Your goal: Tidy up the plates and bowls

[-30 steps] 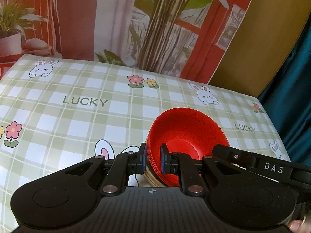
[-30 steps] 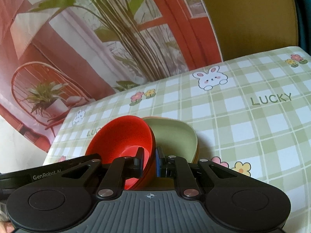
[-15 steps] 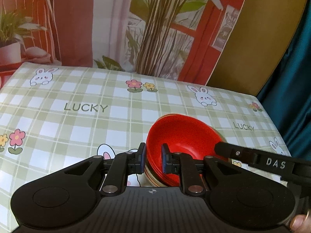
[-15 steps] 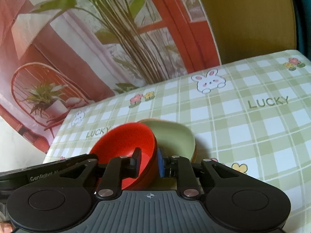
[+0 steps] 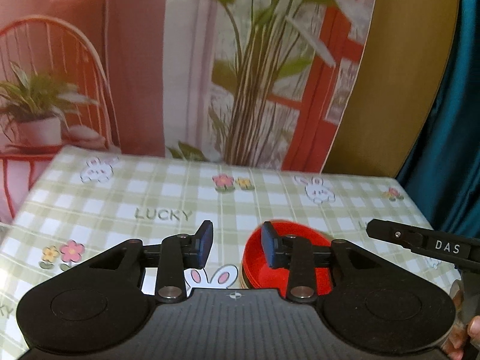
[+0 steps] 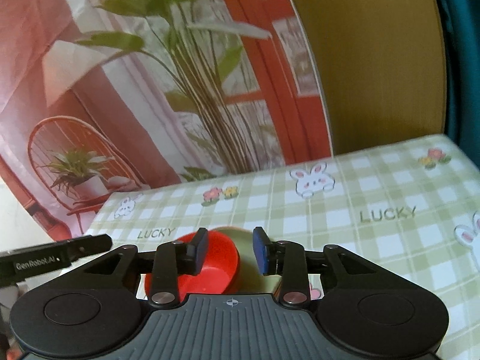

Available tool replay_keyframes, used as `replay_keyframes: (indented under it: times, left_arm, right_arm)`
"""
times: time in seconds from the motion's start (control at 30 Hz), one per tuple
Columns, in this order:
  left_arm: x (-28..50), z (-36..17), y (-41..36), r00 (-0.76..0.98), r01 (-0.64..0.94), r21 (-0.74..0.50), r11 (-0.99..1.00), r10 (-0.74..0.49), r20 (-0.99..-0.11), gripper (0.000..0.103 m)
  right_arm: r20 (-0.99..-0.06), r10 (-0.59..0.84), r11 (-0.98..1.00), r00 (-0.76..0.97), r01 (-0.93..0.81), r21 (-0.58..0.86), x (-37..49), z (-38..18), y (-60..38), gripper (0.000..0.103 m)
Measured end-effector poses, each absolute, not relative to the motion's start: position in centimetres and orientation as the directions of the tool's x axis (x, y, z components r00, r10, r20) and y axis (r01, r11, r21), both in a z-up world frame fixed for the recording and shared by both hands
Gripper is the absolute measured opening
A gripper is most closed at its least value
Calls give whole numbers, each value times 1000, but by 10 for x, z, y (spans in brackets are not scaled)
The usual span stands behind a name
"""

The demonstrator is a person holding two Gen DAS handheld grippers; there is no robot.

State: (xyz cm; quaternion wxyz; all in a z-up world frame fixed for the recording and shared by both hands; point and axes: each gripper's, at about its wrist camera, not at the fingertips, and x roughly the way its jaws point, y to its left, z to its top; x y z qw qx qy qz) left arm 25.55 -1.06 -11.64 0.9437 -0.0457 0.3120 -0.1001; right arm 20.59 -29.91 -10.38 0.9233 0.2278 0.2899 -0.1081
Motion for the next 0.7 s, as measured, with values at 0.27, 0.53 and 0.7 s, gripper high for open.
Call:
replay_keyframes:
  times: [0.27, 0.53, 0.7]
  left_arm:
    - [219, -82, -11, 851, 161, -93, 983, -186, -492, 84]
    - [172, -43, -11, 905, 129, -59, 990, -142, -401, 87]
    - [138, -24, -10, 932, 109, -57, 992, -122, -342, 87]
  right_arm:
    - [-522, -77, 918, 849, 265, 295, 184, -56, -283, 73]
    - [-460, -61, 941, 886, 205, 269, 154, -12, -264, 103]
    - [-432, -68, 942, 900, 200, 268, 135, 5, -254, 103]
